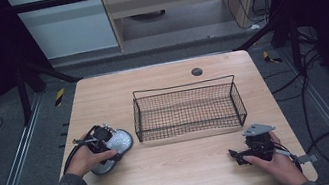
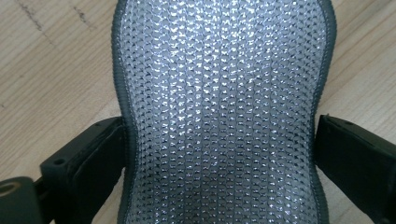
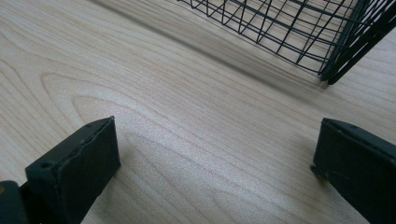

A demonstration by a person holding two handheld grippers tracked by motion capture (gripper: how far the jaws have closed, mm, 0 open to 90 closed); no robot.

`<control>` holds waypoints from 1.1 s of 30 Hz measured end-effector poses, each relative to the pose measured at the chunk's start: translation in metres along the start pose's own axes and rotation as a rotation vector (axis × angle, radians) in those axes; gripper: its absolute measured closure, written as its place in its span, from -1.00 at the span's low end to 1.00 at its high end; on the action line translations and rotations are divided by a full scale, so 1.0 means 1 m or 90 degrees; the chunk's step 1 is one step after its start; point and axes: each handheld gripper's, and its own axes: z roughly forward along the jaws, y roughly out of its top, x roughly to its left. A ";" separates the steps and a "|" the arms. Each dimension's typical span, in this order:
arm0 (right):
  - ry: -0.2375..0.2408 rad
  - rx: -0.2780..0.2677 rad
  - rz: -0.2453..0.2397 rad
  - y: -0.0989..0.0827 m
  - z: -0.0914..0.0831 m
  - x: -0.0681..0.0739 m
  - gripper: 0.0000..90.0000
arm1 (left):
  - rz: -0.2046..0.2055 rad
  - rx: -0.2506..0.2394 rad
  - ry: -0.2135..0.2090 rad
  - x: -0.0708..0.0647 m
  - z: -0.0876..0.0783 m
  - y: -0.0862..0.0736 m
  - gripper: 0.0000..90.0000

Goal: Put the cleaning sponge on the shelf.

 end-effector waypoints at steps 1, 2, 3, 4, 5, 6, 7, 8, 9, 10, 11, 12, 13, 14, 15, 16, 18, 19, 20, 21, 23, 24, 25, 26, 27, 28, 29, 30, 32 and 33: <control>0.000 0.000 0.000 0.000 0.000 0.000 -0.99 | -0.003 -0.001 0.000 0.000 0.001 0.000 -0.96; 0.001 0.000 0.000 0.000 0.000 0.000 -0.99 | -0.002 -0.003 -0.002 0.000 0.001 0.000 -0.95; 0.001 0.000 0.000 0.000 0.000 0.000 -0.99 | -0.004 -0.003 -0.004 0.000 0.002 0.000 -0.95; 0.001 0.000 0.000 0.000 0.000 0.000 -0.99 | -0.003 -0.003 -0.006 0.001 0.002 -0.001 -0.95; 0.001 0.000 0.000 0.000 0.000 0.000 -0.99 | -0.003 -0.004 -0.009 0.001 0.002 -0.001 -0.95; 0.001 0.000 0.000 0.000 0.000 0.000 -0.99 | -0.009 -0.007 -0.015 0.002 0.003 -0.002 -0.95; 0.001 0.000 0.000 0.000 0.000 0.000 -0.99 | -0.009 -0.007 -0.015 0.002 0.003 -0.002 -0.93; 0.001 0.000 0.000 0.000 0.000 0.000 -0.99 | -0.012 -0.010 -0.020 0.003 0.002 -0.002 -0.92; 0.000 0.000 0.000 0.000 0.000 0.000 -0.99 | -0.012 -0.010 -0.020 0.003 0.002 -0.002 -0.91; 0.000 0.000 0.000 0.000 0.000 0.000 -0.99 | -0.012 -0.012 -0.017 0.003 0.002 -0.002 -0.89; 0.001 0.000 0.000 0.000 0.000 0.000 -0.99 | -0.009 -0.014 -0.015 0.003 0.002 -0.003 -0.87; 0.001 0.000 0.000 0.000 0.000 0.000 -0.99 | -0.009 -0.014 -0.015 0.003 0.002 -0.003 -0.85; 0.000 0.000 -0.001 0.000 0.000 0.000 -0.99 | -0.004 -0.016 -0.015 0.002 0.001 -0.003 -0.83; 0.001 0.000 0.000 0.000 0.000 0.000 -0.99 | 0.007 -0.019 -0.011 0.003 0.000 -0.004 -0.81; 0.001 0.000 0.000 0.000 0.000 0.000 -0.99 | 0.010 -0.022 -0.006 0.002 -0.001 -0.004 -0.79; 0.001 0.000 0.000 0.000 0.000 0.000 -0.99 | 0.012 -0.028 -0.003 0.001 -0.003 -0.005 -0.78; 0.000 0.000 -0.001 0.000 0.000 0.000 -0.99 | 0.017 -0.046 -0.003 -0.001 -0.010 -0.006 -0.77; 0.001 0.000 0.000 0.000 0.000 0.000 -0.99 | 0.022 -0.049 0.002 -0.001 -0.013 -0.006 -0.77; 0.001 0.000 0.000 0.000 0.000 0.000 -0.99 | 0.022 -0.049 0.002 -0.001 -0.013 -0.006 -0.77; 0.001 0.000 0.000 0.000 0.000 0.000 -0.99 | 0.029 -0.061 0.012 -0.003 -0.021 -0.007 -0.77; 0.000 0.000 0.000 0.000 0.000 0.000 -0.99 | 0.040 -0.076 0.021 -0.005 -0.030 -0.008 -0.76; 0.001 0.000 0.000 0.000 0.000 0.000 -0.99 | 0.040 -0.076 0.021 -0.005 -0.030 -0.008 -0.76; 0.001 0.000 0.000 0.000 0.000 0.000 -0.99 | 0.043 -0.080 0.024 -0.006 -0.033 -0.009 -0.76; 0.000 0.000 -0.001 0.000 0.000 0.000 -0.99 | 0.049 -0.086 0.033 -0.008 -0.039 -0.010 -0.76; 0.000 0.000 0.000 0.000 0.000 0.000 -0.99 | 0.050 -0.090 0.034 -0.009 -0.041 -0.011 -0.76; 0.001 0.000 0.000 0.000 0.000 0.000 -0.99 | 0.053 -0.094 0.036 -0.010 -0.043 -0.011 -0.76; 0.000 0.001 0.000 0.000 0.000 0.000 -0.99 | 0.057 -0.098 0.040 -0.011 -0.046 -0.011 -0.76; 0.001 0.000 0.000 0.000 0.000 0.000 -0.99 | 0.059 -0.102 0.041 -0.012 -0.048 -0.012 -0.76; 0.001 0.000 0.000 0.000 0.000 0.000 -0.99 | 0.063 -0.112 0.048 -0.014 -0.054 -0.012 -0.76; 0.001 0.000 0.000 0.000 0.000 0.000 -0.99 | 0.066 -0.114 0.050 -0.015 -0.056 -0.012 -0.76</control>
